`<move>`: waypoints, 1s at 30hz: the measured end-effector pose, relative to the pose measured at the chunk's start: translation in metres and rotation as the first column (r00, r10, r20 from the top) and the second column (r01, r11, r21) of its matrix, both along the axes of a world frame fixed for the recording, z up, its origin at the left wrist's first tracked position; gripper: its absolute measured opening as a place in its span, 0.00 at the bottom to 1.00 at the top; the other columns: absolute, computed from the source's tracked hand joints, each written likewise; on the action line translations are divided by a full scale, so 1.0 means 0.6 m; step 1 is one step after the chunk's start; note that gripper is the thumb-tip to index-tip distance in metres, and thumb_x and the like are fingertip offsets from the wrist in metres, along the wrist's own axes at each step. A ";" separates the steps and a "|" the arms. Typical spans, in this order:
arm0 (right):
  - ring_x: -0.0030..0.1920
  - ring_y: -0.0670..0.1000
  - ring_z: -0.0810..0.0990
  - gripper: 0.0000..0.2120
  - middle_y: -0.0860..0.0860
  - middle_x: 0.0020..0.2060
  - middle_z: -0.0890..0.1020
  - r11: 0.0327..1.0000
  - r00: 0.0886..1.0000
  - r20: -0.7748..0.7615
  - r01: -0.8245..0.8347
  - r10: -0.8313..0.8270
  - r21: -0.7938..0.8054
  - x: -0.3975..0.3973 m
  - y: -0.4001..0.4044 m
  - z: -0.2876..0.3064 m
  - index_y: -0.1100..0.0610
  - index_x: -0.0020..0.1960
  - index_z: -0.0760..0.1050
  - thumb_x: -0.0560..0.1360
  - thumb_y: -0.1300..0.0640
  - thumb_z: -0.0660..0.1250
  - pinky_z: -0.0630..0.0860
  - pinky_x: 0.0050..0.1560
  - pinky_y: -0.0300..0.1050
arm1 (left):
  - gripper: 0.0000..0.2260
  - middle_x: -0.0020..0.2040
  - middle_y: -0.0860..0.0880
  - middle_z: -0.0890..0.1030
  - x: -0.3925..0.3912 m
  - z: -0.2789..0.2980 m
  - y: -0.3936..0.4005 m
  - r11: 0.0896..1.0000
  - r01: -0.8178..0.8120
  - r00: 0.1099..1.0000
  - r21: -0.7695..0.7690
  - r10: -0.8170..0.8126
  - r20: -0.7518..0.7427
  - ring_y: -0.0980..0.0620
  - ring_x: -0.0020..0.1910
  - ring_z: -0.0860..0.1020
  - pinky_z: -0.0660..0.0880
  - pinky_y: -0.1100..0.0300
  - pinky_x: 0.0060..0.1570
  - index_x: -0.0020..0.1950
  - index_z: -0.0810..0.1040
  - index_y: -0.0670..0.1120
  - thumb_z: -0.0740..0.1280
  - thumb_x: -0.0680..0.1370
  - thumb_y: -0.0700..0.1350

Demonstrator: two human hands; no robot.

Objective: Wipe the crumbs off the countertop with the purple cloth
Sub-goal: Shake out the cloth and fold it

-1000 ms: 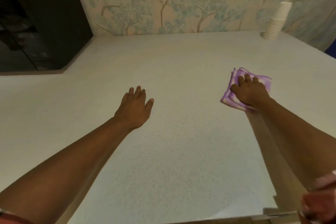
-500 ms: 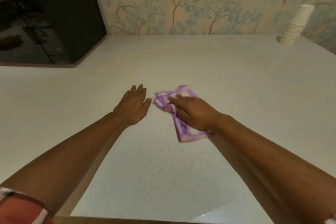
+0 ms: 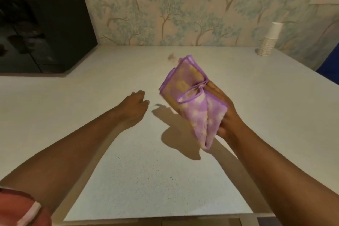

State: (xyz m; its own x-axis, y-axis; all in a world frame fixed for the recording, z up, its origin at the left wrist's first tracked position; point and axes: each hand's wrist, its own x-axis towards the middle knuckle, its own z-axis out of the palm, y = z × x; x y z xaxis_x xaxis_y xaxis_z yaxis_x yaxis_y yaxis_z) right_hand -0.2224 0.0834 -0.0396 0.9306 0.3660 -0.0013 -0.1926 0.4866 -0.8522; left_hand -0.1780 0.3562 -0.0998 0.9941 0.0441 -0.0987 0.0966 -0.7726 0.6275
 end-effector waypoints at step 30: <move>0.59 0.59 0.80 0.20 0.59 0.52 0.83 0.780 0.941 -0.167 0.339 -0.296 0.526 0.103 -0.087 0.031 0.58 0.51 0.81 0.73 0.74 0.54 0.70 0.72 0.57 | 0.14 0.46 0.43 0.77 0.014 0.124 -0.228 0.150 -0.087 0.995 -0.985 -0.044 -0.094 0.49 0.39 0.77 0.77 0.55 0.45 0.57 0.75 0.41 0.57 0.74 0.34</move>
